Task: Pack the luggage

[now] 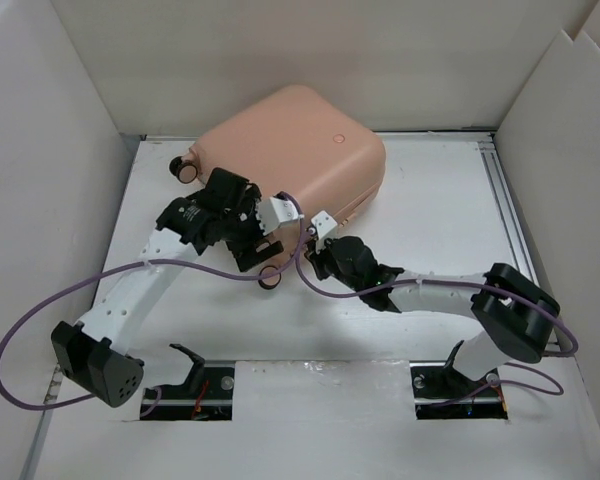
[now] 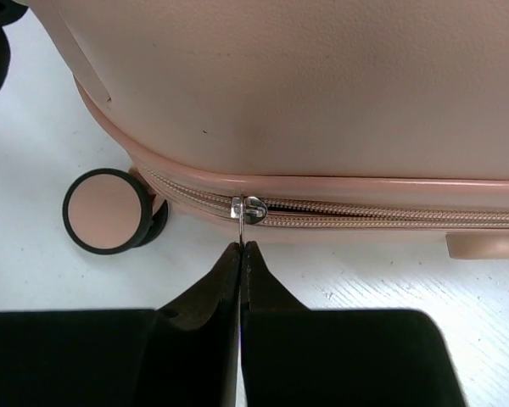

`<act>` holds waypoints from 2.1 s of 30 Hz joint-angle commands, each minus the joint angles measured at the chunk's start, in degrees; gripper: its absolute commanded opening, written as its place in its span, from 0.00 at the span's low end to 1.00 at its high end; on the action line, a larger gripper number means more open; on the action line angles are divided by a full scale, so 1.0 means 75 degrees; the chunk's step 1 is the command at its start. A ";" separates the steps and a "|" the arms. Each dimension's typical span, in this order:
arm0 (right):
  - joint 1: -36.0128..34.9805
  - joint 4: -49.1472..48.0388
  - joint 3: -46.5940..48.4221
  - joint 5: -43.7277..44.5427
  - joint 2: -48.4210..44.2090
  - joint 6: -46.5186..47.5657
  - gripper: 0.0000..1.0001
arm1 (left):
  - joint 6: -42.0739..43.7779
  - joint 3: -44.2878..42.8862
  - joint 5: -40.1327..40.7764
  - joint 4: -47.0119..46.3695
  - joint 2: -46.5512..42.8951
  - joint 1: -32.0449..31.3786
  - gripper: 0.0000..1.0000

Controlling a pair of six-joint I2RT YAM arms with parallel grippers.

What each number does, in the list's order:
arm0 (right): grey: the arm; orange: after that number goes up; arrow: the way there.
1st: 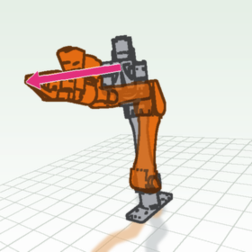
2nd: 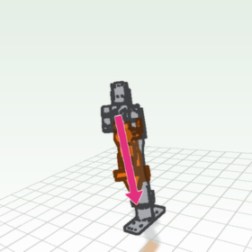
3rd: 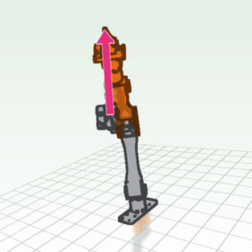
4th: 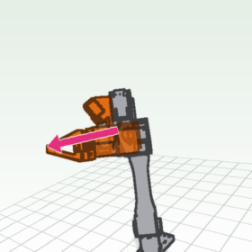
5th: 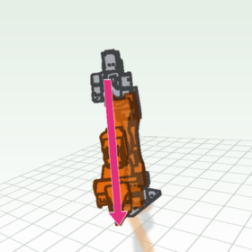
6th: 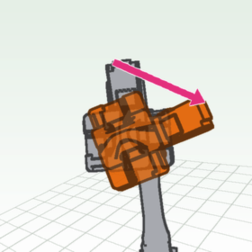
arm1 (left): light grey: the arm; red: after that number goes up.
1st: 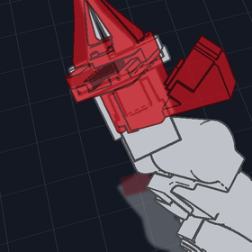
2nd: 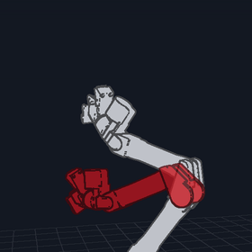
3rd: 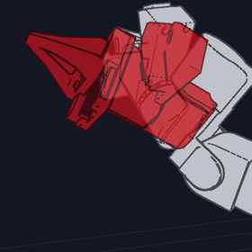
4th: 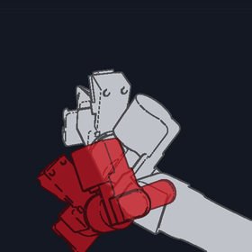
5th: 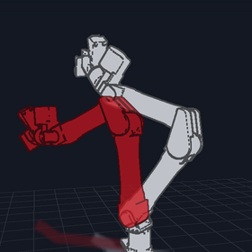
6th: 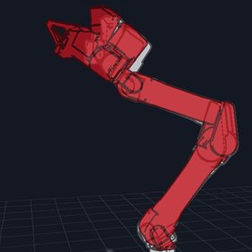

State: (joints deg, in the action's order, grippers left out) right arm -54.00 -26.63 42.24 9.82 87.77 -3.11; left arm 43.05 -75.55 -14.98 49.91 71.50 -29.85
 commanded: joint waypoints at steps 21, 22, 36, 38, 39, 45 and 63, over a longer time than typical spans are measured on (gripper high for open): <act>0.0939 0.0210 -0.0346 0.1501 -0.1048 -0.0885 0.00 | -0.1673 0.1272 0.0437 -0.1791 0.0113 0.0733 0.00; 0.1278 0.0350 -0.0347 0.1503 -0.1143 -0.0885 0.00 | -0.1673 0.1342 0.0532 -0.1791 0.0006 0.0733 0.00; 0.6647 0.1217 0.3774 -0.0394 0.1760 0.0568 0.00 | -0.1333 0.1168 0.0627 -0.0983 0.0180 0.0733 0.00; 0.6976 0.1453 0.4896 -0.0687 0.2473 0.0731 0.00 | -0.1264 0.1097 0.0556 -0.0784 0.0250 0.0663 0.00; 0.7058 0.1546 0.5251 -0.1118 0.2721 0.0732 0.00 | -0.1263 0.1097 0.0556 -0.0679 0.0251 0.0593 0.00; 0.7270 0.1442 0.7967 -0.5440 0.4933 0.2276 0.00 | -0.1029 0.0944 0.0287 -0.0526 0.0567 0.0511 0.00; 0.6345 -0.0128 0.5935 -0.7837 0.4552 0.1764 0.00 | -0.3871 -0.3523 -0.0188 -0.0323 0.0861 0.2838 0.80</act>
State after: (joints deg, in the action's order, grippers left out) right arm -3.07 -22.92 89.27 -42.48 126.26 12.95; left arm 23.79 -102.87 -19.20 47.51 78.94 -13.85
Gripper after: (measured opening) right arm 0.022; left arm 0.790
